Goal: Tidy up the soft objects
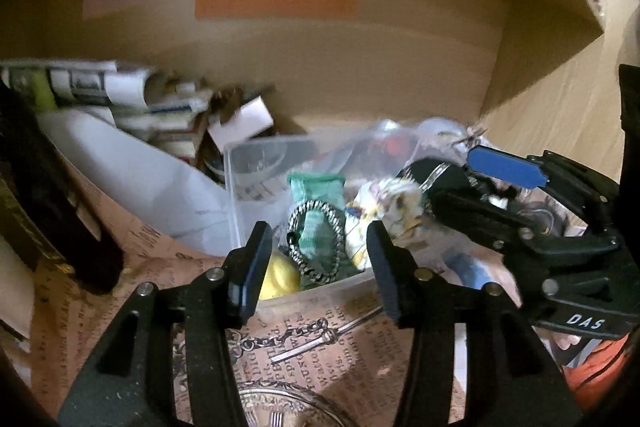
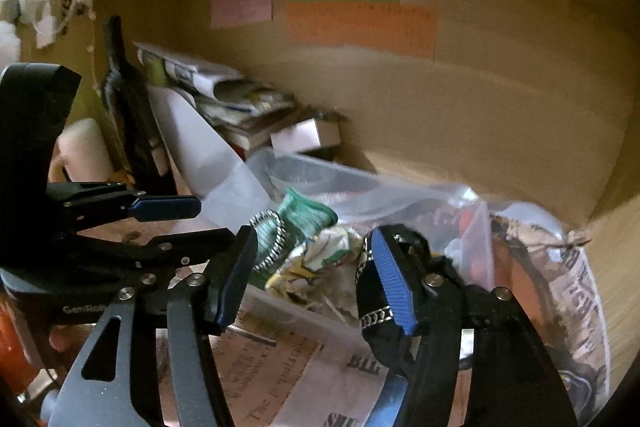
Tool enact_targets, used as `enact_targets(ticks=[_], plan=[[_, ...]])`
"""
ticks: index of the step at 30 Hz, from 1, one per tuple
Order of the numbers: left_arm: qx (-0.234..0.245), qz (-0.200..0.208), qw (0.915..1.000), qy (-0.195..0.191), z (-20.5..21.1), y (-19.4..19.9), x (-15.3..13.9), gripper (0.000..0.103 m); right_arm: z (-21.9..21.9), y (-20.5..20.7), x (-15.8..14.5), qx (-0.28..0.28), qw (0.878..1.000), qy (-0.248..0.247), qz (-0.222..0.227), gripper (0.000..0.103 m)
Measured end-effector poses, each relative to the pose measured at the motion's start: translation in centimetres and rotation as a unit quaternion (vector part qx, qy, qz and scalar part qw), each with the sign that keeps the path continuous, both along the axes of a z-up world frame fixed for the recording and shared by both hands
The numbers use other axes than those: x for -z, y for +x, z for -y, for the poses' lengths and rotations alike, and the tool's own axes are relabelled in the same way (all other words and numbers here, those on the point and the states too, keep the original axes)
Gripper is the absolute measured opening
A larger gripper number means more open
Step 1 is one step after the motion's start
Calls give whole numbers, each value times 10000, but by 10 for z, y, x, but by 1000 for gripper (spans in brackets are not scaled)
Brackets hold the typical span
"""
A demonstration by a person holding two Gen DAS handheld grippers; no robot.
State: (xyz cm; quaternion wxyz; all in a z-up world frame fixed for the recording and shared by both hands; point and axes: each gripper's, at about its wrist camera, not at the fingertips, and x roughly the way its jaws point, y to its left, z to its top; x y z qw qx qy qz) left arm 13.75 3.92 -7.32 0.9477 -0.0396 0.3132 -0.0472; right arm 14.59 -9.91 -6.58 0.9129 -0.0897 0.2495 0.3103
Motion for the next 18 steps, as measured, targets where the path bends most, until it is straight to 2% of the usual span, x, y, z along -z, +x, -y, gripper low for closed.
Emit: enact_targets(ticks=[5,8,14,18], plan=[[-74,492,9988,-28,3,-25,-28,49,16,-26,-28,43,9990,241,365,57],[-219,841,9962,93,8,-43,-44,51,30,-44,-45,115,9970,407,643,60],[-280,1421,9893,193,17,-80,-68,61,53,-70,-69,293,9917,698,1038,70],[-347,1704,9846,160,20,-104,-80,75,64,-85,-76,378,9887,875,1160,81]])
